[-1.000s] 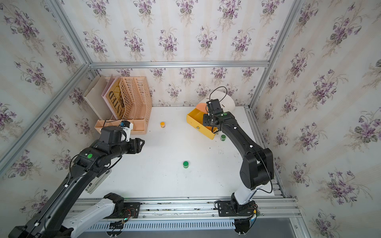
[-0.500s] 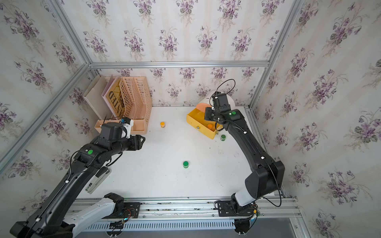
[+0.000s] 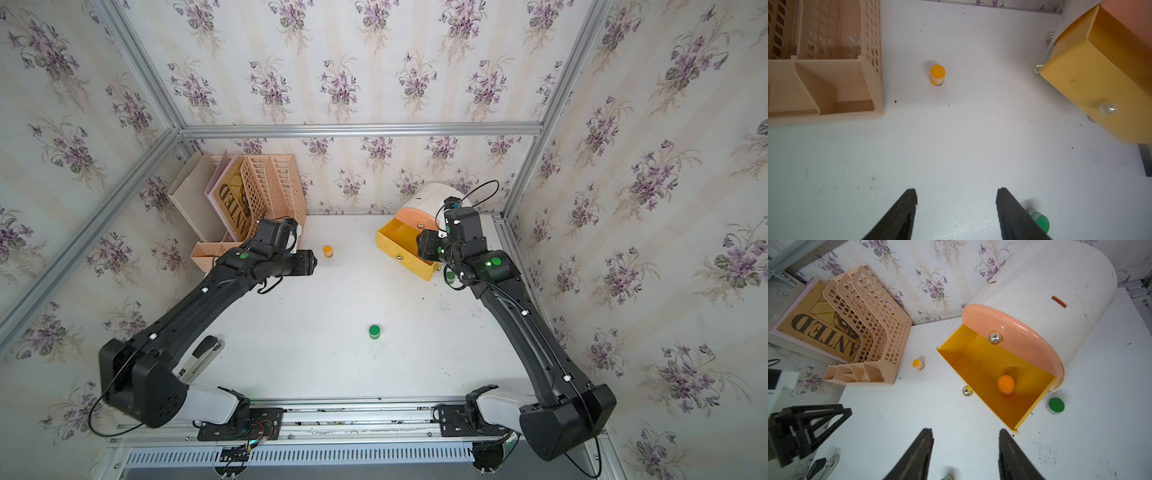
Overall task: Put the paint cans in the drawer according to color
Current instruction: Move the paint can to the center of the board.
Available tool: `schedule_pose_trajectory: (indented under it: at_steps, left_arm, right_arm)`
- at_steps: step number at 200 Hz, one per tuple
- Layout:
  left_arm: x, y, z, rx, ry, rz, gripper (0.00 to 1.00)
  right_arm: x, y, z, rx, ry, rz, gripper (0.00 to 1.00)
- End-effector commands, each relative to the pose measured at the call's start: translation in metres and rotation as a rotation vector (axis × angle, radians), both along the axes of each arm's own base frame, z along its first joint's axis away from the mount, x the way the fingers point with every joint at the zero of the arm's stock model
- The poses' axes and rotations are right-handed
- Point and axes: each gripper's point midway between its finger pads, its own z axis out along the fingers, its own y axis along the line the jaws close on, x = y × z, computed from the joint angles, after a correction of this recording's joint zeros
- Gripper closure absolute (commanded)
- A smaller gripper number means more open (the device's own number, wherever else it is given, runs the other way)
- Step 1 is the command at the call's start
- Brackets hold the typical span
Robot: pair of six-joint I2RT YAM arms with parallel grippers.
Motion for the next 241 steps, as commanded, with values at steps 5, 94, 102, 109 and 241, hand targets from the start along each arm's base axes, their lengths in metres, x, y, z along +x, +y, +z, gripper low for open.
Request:
schedule_pose_trajectory:
  at_steps: [5,94,102,109,241]
  left_arm:
    - [0.042,-0.008,-0.004,0.04,-0.045,0.038,0.32]
    - [0.123,-0.004,-0.09,0.272,0.114,0.07,0.32]
    - [0.127,-0.002,-0.095,0.277,0.125,0.077,0.32]
    - [0.129,-0.001,-0.101,0.276,0.134,0.076,0.32]
    - [0.157,-0.004,-0.15,0.242,0.2,0.045,0.36]
  right_arm:
    - [-0.002,0.002,0.009,0.053,-0.047,-0.004,0.45]
    - [-0.008,0.002,-0.003,0.041,-0.046,0.021,0.45]
    - [-0.009,0.002,-0.003,0.04,-0.049,0.02,0.45]
    - [-0.01,0.001,-0.002,0.041,-0.051,0.02,0.45]
    - [-0.02,0.0,0.002,0.055,-0.067,0.035,0.45]
